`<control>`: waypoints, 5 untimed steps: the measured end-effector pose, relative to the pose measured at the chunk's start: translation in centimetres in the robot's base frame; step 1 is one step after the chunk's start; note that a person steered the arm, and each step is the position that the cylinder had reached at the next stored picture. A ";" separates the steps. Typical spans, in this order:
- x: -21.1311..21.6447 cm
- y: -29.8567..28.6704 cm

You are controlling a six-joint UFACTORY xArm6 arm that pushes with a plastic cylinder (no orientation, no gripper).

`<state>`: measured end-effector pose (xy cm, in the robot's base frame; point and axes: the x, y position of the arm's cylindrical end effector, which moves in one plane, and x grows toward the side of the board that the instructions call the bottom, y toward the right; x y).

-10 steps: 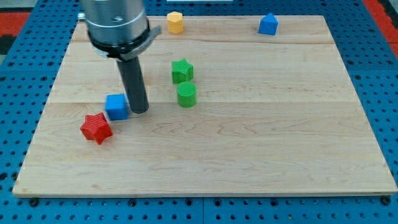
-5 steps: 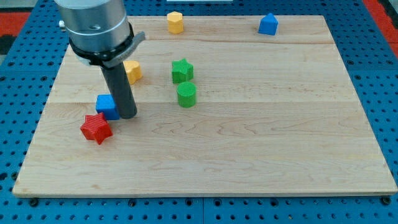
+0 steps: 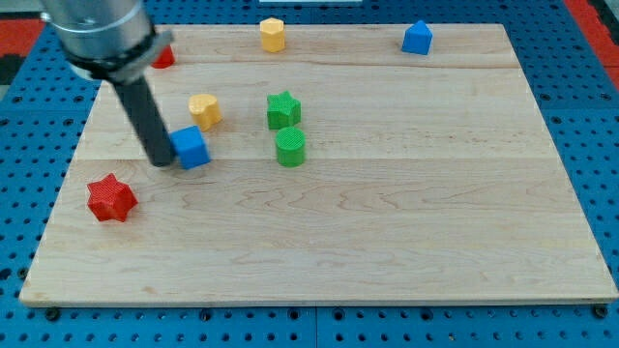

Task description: Slide the blue cube to the center

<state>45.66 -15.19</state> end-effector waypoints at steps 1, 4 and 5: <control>1.3 2.7; -2.9 0.2; -3.6 -1.3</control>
